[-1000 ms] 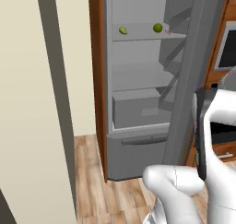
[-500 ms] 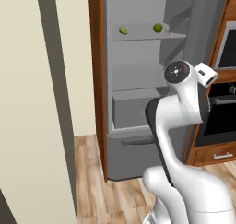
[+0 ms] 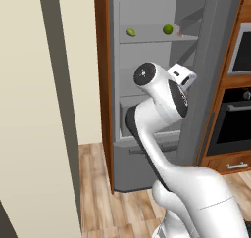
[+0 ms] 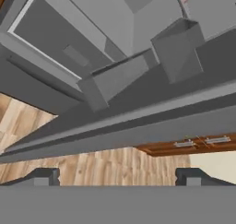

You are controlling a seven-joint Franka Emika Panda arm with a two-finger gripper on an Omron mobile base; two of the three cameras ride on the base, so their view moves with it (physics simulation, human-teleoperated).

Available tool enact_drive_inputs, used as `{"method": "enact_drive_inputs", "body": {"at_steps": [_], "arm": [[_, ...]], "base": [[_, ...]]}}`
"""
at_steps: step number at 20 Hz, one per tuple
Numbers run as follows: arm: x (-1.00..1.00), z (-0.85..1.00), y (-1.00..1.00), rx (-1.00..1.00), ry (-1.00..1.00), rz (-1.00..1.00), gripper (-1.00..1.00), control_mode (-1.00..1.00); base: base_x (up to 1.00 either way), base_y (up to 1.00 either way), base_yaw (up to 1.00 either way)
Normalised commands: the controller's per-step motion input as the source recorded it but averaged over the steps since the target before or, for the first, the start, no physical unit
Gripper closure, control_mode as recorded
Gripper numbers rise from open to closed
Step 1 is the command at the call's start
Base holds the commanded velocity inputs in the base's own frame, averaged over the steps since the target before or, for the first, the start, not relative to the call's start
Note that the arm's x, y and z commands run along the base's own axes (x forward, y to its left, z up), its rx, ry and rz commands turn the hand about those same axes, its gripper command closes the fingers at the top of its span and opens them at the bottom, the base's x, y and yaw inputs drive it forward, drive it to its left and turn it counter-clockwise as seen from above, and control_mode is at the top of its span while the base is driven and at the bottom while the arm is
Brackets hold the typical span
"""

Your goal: Open the fridge, remove the mango, lime, and steak, and place them on any counter.

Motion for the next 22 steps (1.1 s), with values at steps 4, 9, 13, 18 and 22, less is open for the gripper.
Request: {"method": "enact_drive_inputs", "body": {"at_steps": [4, 9, 13, 18, 22], "arm": [[0.99, 0.21, 0.42, 0.02, 0.00, 0.00, -1.00, -1.00], [1.00, 0.05, 0.33, 0.00, 0.00, 0.00, -1.00, -1.00], [1.00, -0.10, 0.04, -0.03, -0.01, -0.05, -1.00, -1.00], [1.00, -0.13, -0.17, 0.00, -0.01, -0.05, -1.00, -1.00], [0.99, -0.07, -0.45, 0.00, 0.00, -0.04, -1.00, -1.00]], "base": [[0.00, 0.00, 0.00], [0.00, 0.00, 0.00], [0.00, 0.00, 0.00], [0.00, 0.00, 0.00], [0.00, 0.00, 0.00]]}}
